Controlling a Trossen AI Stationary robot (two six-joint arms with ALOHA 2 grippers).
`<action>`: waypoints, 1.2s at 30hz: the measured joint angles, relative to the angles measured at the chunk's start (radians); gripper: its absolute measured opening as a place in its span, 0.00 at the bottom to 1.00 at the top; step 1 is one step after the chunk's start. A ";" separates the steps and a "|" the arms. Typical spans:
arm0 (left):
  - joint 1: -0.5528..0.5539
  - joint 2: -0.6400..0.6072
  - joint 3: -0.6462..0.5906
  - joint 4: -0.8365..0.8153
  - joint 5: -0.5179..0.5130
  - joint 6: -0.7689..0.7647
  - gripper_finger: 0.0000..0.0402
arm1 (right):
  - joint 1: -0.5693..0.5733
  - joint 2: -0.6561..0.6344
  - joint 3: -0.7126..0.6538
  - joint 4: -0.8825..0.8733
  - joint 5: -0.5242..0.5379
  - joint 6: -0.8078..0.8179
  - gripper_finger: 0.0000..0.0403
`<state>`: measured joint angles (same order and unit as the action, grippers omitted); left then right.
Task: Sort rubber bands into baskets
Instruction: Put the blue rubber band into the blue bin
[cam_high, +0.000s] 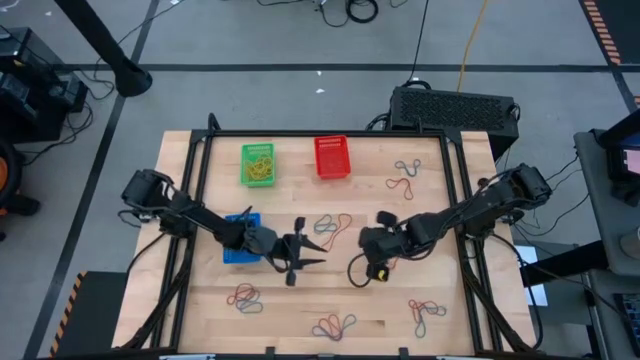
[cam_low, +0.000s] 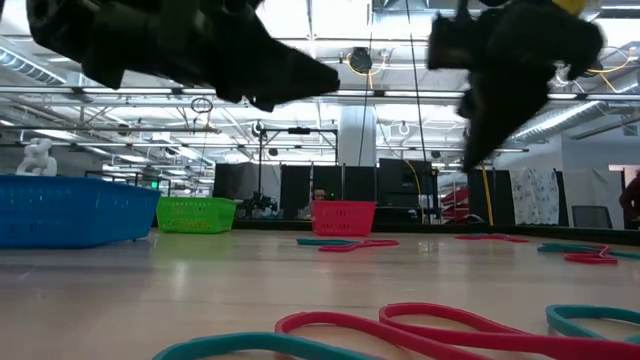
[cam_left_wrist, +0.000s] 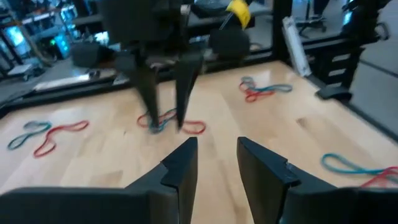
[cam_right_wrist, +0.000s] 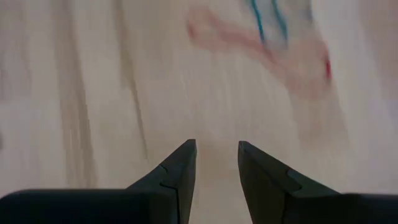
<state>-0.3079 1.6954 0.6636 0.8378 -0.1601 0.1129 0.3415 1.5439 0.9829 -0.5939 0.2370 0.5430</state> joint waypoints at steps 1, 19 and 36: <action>0.004 0.000 0.000 -0.011 0.000 -0.002 0.30 | 0.007 -0.001 0.011 -0.074 -0.013 0.055 0.28; -0.002 0.000 0.000 -0.053 0.033 -0.003 0.30 | 0.422 0.000 0.014 -0.311 -0.396 0.615 0.28; -0.002 0.000 -0.001 -0.062 0.033 -0.006 0.30 | 0.648 0.005 -0.122 -0.079 -0.264 0.621 0.28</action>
<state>-0.3099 1.6955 0.6628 0.7761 -0.1275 0.1070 0.9897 1.5490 0.8607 -0.6725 -0.0275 1.1636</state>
